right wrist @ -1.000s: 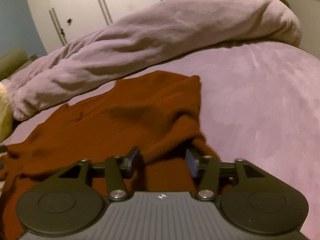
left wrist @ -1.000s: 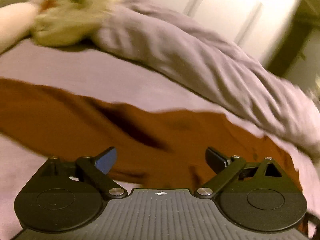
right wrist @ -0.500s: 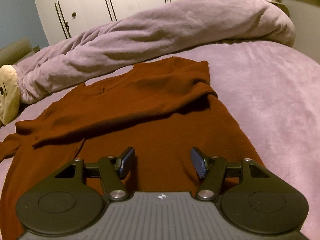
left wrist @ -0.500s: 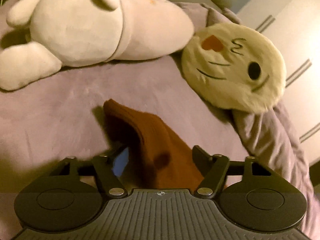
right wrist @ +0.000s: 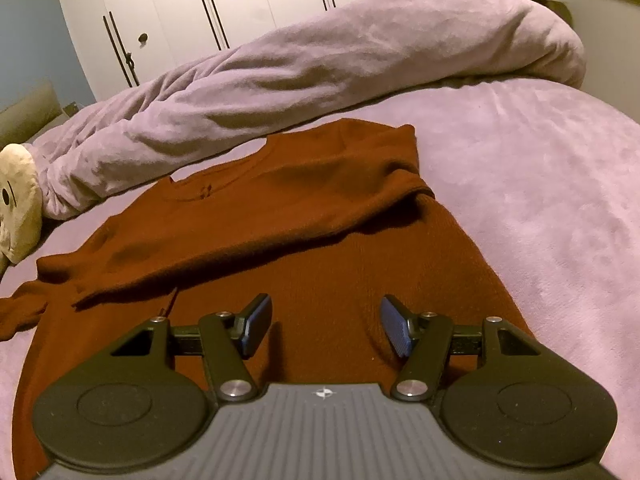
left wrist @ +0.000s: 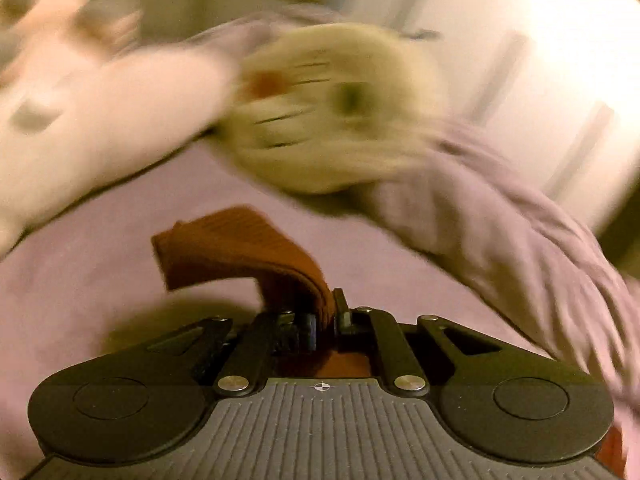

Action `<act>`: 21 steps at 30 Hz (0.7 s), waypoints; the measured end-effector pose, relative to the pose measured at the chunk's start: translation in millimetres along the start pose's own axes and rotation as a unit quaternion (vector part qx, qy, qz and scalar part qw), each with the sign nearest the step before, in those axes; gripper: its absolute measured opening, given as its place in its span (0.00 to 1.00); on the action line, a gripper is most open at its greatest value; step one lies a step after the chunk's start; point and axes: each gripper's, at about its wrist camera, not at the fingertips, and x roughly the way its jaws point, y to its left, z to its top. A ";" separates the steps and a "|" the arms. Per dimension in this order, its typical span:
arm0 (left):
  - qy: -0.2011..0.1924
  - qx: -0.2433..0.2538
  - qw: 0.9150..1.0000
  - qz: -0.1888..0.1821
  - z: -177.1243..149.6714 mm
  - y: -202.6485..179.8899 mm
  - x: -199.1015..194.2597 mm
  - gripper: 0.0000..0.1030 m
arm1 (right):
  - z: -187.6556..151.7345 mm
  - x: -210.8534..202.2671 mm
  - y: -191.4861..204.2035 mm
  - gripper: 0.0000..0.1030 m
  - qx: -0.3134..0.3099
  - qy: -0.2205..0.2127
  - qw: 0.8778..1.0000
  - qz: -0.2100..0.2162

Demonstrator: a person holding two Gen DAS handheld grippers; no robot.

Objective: Fold small clothes

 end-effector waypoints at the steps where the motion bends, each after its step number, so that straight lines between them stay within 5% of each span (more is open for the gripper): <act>1: -0.002 0.031 0.999 -0.023 -4.9 -27.4 -5.4 0.09 | -0.1 -0.5 -0.8 0.59 0.003 -0.001 1.000 0.003; 6: 0.033 0.139 0.982 -0.122 -59.9 -145.6 -11.2 0.09 | -0.1 -9.3 -3.9 0.59 0.012 -0.009 1.000 0.016; 8: 0.059 0.173 0.973 -0.139 -91.5 -177.8 -4.7 0.18 | 1.3 -12.2 -5.4 0.59 0.014 -0.009 1.000 0.021; 10: 0.096 0.188 0.966 -0.150 -119.2 -193.9 2.5 0.58 | 2.7 -13.9 -5.8 0.59 0.014 -0.005 0.999 0.030; 12: 0.099 0.192 0.965 -0.149 -138.1 -194.1 -4.5 0.61 | 4.8 -15.8 -3.6 0.59 0.011 -0.003 0.999 0.039; 16: 0.085 0.195 0.974 -0.080 -150.1 -165.2 -21.6 0.80 | 9.3 -14.0 13.4 0.59 -0.015 0.000 0.997 0.078; 21: 0.094 0.138 0.986 0.003 -142.0 -106.1 -39.2 0.83 | 19.0 11.7 58.4 0.50 -0.025 0.027 0.987 0.156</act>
